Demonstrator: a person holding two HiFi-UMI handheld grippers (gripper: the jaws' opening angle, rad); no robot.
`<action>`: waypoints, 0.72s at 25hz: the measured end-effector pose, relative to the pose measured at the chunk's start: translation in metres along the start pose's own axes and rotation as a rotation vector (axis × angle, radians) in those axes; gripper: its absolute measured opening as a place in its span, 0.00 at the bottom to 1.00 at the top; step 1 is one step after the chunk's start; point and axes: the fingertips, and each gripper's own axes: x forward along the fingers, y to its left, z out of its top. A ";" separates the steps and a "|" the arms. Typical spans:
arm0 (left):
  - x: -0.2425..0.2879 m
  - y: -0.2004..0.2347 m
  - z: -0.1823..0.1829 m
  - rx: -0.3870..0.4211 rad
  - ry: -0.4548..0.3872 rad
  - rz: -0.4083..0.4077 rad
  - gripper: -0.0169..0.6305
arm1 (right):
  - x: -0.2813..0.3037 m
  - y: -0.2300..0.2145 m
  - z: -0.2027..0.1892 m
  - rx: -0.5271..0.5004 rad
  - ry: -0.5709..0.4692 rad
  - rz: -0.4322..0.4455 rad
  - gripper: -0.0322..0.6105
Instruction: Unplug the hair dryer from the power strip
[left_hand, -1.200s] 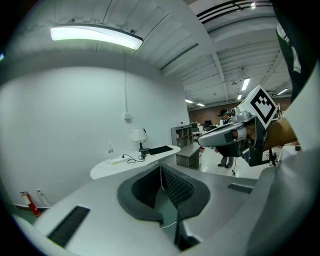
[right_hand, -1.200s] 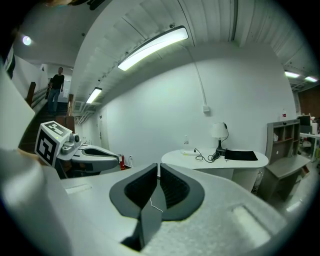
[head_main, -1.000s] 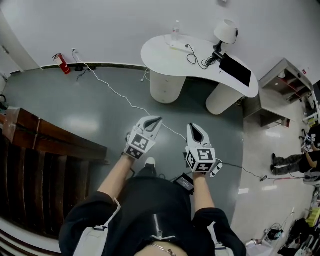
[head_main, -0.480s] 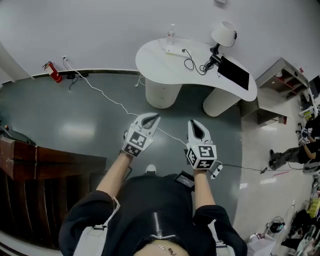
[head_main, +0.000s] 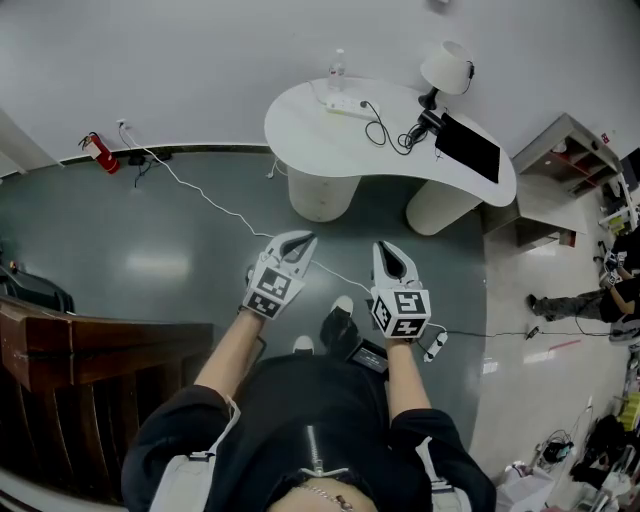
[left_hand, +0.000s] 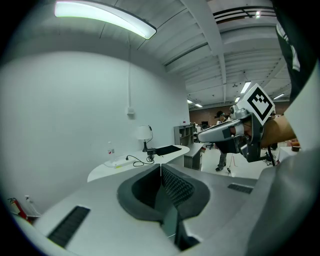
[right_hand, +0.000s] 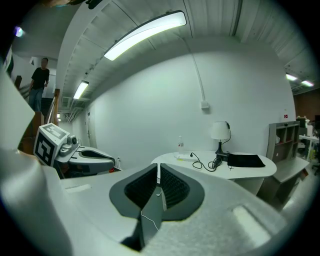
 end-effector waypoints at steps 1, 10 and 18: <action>0.006 0.004 -0.001 0.000 0.004 0.002 0.05 | 0.007 -0.003 0.000 0.002 0.001 0.005 0.06; 0.081 0.041 0.004 -0.001 0.045 0.020 0.05 | 0.079 -0.057 0.012 0.009 0.008 0.045 0.06; 0.150 0.072 0.015 -0.013 0.085 0.070 0.05 | 0.139 -0.120 0.026 0.006 0.026 0.099 0.06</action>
